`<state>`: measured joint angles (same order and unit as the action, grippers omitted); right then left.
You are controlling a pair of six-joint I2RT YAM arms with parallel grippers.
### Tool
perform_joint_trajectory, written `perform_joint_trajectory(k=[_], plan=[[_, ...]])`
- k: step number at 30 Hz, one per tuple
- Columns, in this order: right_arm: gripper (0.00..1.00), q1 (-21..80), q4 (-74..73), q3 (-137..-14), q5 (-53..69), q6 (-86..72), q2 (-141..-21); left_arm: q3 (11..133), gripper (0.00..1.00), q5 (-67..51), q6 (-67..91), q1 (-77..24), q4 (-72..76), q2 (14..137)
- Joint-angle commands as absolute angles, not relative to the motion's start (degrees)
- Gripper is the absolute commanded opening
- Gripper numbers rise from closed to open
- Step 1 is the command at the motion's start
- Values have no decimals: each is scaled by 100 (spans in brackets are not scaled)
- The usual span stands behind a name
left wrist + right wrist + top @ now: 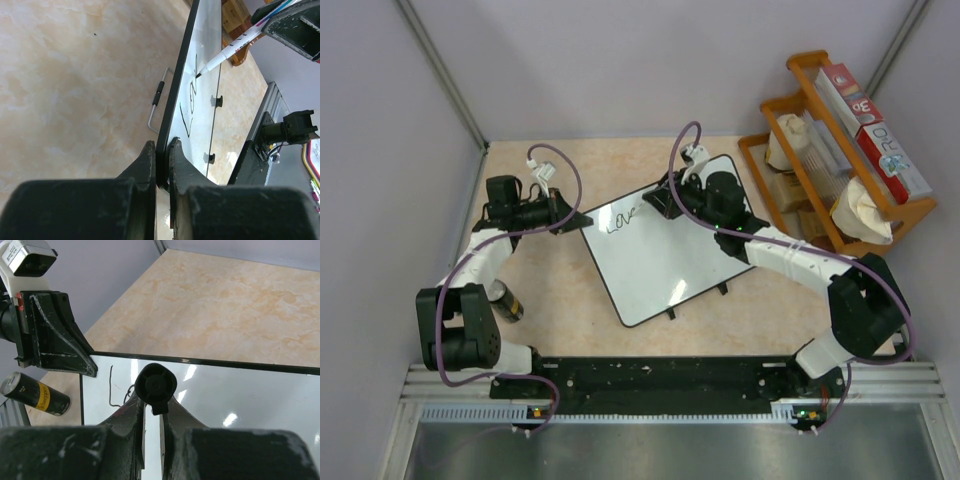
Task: Write a sentence on the whiteboard
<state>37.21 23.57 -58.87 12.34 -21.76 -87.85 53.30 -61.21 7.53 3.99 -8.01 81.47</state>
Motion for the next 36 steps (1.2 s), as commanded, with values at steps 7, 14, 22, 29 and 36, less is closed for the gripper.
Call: perform_joint_trajectory(k=[7,14,22,29,36], plan=[[0,3674,2083,-5546,941,-1978,-8640,5335,0,-5203,-167,167,-870,8139],[0,3683,2022,-5484,668,-1925,-8481,5344,0,-5194,-167,149,-879,8139],[0,3621,2074,-5598,641,-2065,-8420,5361,0,-5142,-193,123,-923,8147],[0,3604,2065,-5818,782,-2092,-8341,5396,0,-5107,-202,105,-967,8139],[0,3603,2145,-5432,914,-2188,-7534,5493,0,-5018,-211,105,-1090,8121]])
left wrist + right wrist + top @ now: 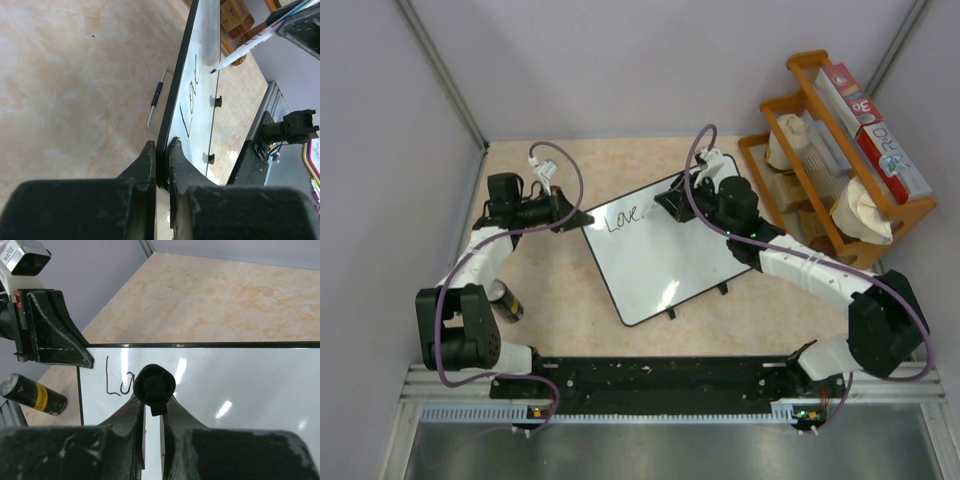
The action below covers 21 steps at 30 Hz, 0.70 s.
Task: Write a sentence on the whiteboard
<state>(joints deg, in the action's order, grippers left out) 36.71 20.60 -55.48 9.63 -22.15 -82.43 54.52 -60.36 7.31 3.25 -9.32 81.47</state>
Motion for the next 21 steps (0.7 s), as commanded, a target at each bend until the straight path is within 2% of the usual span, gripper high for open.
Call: perform_joint_trajectory(k=[1,3,7,15,21], plan=[[0,3595,2118,-5397,905,-2188,-7437,5493,0,-5010,-202,97,-1107,8121],[0,3595,2066,-5265,879,-2188,-7139,5502,4,-4931,-184,97,-1125,8060],[0,3595,1951,-5080,826,-2197,-6743,5519,19,-4817,-150,44,-1143,7963],[0,3595,1749,-4738,747,-2180,-6197,5669,52,-4553,-114,-149,-1134,7814],[0,3595,1697,-4553,765,-2215,-5863,5687,68,-4131,-18,-167,-1099,7226]])
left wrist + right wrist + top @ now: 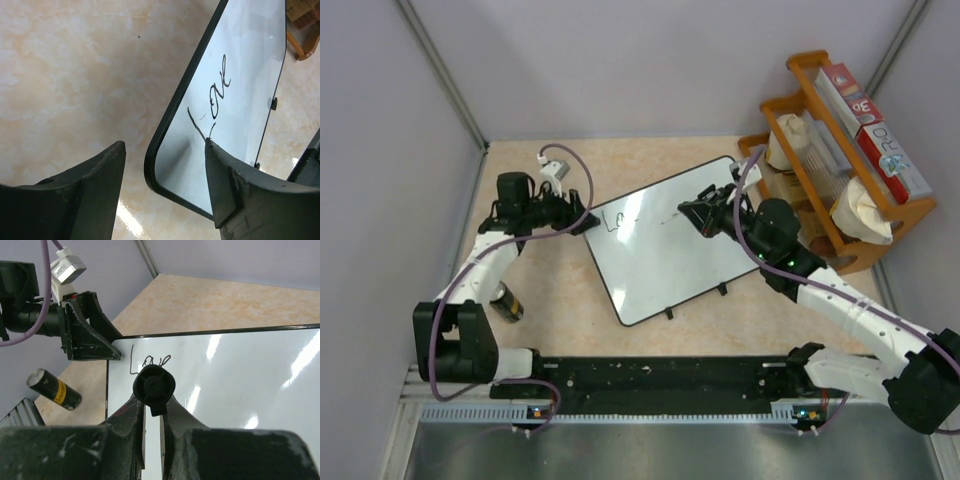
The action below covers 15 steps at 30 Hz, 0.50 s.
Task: Write a sentence on the whiteboard
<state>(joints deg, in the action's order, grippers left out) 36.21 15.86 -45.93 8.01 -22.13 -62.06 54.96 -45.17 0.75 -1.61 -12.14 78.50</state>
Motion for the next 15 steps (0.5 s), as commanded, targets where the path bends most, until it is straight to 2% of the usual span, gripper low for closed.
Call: perform_joint_trajectory(k=[1,3,4,15], plan=[[0,3595,1688,-4527,747,-2224,-5828,5600,70,-4096,183,-167,-1046,6946],[0,3595,1661,-4456,712,-2206,-5740,5293,76,-3990,342,-167,-906,6646],[0,3595,1652,-4430,695,-2206,-5713,5143,99,-3973,534,-167,-801,6323],[0,3595,1600,-4113,791,-2250,-5511,2631,99,-3920,2502,-158,789,4633]])
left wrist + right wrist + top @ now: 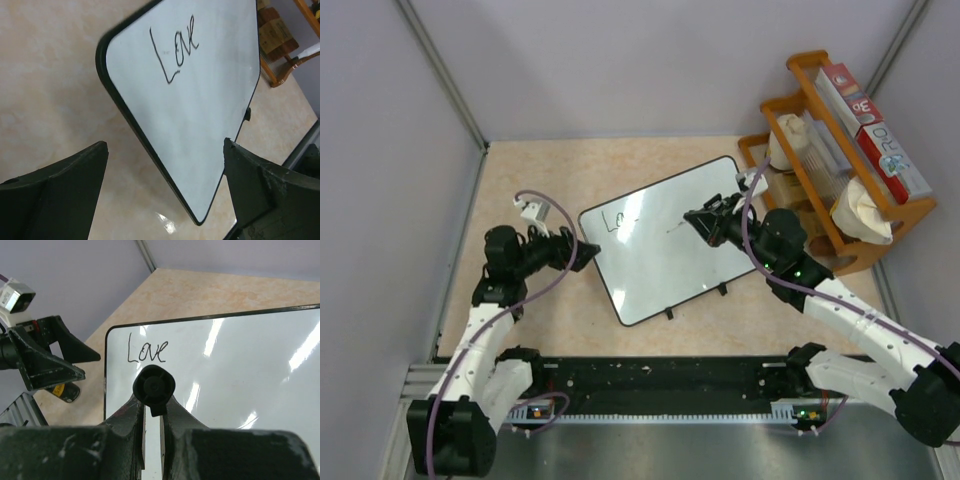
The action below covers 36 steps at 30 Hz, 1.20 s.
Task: Write a sentence on the whiteboard
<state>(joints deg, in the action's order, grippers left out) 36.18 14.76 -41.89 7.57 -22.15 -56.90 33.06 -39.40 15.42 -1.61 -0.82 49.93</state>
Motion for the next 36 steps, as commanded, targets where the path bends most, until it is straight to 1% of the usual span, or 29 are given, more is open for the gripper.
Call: perform_joint_trajectory(k=[1,3,4,6,12,16,19,22,23,25,26,27,29,30,32,36], plan=[[0,3586,1582,-4070,791,-2267,-5511,2480,99,-4007,2592,-158,965,4484],[0,3595,1582,-4034,791,-2250,-5467,2033,98,-4061,2959,-167,1630,4386],[0,3595,1599,-4017,800,-2241,-5458,1882,98,-4330,3066,-167,1983,4386],[0,3595,1617,-3990,826,-2232,-5440,1610,96,-4491,3365,-167,2494,4491],[0,3586,1565,-4034,861,-2224,-5414,1687,91,-5018,3488,-167,3241,5378],[0,3586,1512,-4052,844,-2189,-5379,1793,79,-5229,3604,-167,3902,6054],[0,3595,1468,-4069,800,-2153,-5326,2003,75,-5370,3419,-167,3929,6371],[0,3595,1459,-4078,782,-2136,-5291,2162,69,-5467,3217,-167,3946,6626],[0,3586,1468,-4078,782,-2136,-5291,2197,63,-5519,3182,-167,3964,6705],[0,3595,1468,-4087,791,-2127,-5282,2267,55,-5703,3103,-158,4130,6951],[0,3586,1476,-4096,800,-2127,-5291,2276,47,-5782,3076,-158,4183,7030],[0,3595,1485,-4096,817,-2110,-5282,2311,33,-5862,2963,-158,4201,7197],[0,3586,1459,-4113,826,-2083,-5274,2390,24,-5976,2761,-141,4088,7321],[0,3595,1450,-4122,852,-2074,-5273,2425,13,-6029,2586,-141,4052,7434],[0,3595,1415,-4148,861,-2048,-5265,2565,0,-6152,2400,-141,3798,7540],[0,3595,1380,-4175,888,-2013,-5230,2812,0,-6284,1751,-132,3034,7655]])
